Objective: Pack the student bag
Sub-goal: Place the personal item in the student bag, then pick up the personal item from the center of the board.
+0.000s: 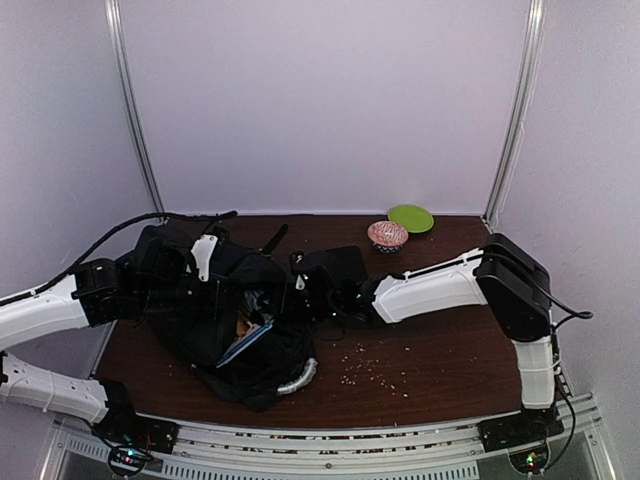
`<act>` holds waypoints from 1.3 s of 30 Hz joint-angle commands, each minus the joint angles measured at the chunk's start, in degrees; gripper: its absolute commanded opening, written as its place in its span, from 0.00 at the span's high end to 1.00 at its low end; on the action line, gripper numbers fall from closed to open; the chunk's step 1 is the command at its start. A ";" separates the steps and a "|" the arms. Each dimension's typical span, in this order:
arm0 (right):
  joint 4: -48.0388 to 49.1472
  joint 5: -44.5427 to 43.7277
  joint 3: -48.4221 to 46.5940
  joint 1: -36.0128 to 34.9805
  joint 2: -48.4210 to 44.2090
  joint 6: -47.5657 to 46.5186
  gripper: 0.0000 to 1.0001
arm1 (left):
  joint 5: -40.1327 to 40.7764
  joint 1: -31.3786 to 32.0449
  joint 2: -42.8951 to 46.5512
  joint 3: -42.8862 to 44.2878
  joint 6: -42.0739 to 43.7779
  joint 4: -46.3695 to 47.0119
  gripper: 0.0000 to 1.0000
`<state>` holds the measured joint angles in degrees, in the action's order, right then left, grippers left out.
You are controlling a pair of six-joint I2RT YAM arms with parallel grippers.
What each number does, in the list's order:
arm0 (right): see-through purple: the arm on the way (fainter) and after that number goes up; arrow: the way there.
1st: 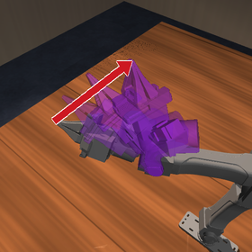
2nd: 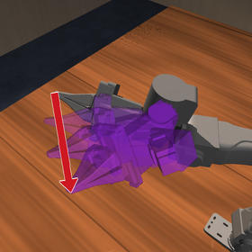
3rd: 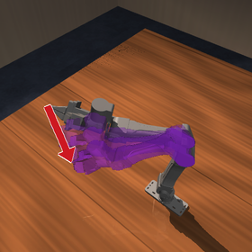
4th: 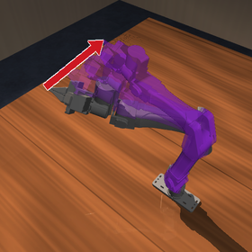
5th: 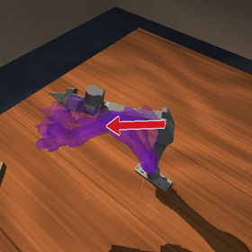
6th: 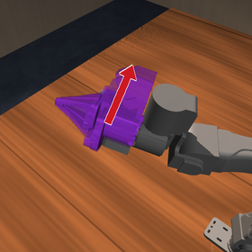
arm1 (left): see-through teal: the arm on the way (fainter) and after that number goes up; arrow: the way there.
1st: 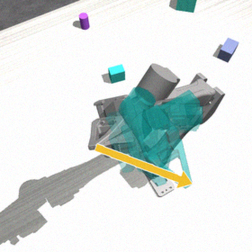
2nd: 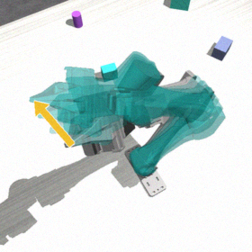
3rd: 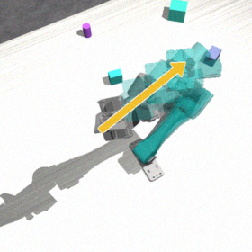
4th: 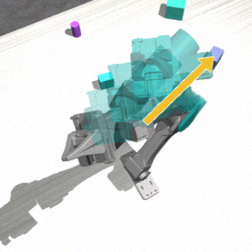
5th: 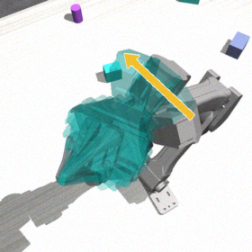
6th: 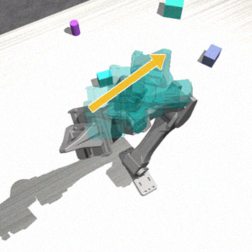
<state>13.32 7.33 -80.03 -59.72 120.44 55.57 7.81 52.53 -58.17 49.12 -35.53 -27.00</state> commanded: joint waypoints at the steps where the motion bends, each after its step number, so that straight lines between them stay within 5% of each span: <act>1: -1.55 3.38 4.03 -0.39 -10.65 -5.88 0.33 | 3.01 0.55 0.05 0.86 -1.03 5.60 1.00; 5: -8.81 2.67 10.22 -1.21 -20.10 -11.50 0.30 | 8.80 0.55 -2.69 2.91 -1.73 2.32 1.00; 13: -14.63 -12.92 30.22 1.86 -36.80 -15.89 0.27 | 12.79 0.55 -8.56 3.66 -2.10 0.77 1.00; 19: -11.29 -17.28 33.12 9.65 -32.76 -13.10 0.25 | 11.28 0.55 -9.30 2.17 -3.33 1.17 1.00; 26: -3.22 -12.74 31.04 18.95 -24.09 -8.79 0.29 | 11.17 0.55 -7.26 -1.38 -5.19 1.24 1.00; 39: 5.86 -1.84 28.36 21.31 -13.55 -3.67 0.40 | 11.34 0.55 -8.83 -3.08 -4.22 1.95 1.00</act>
<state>13.56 1.83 -51.86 -38.48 105.34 49.50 15.42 53.98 -66.02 47.24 -40.05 -23.44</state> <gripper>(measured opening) 0.613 0.010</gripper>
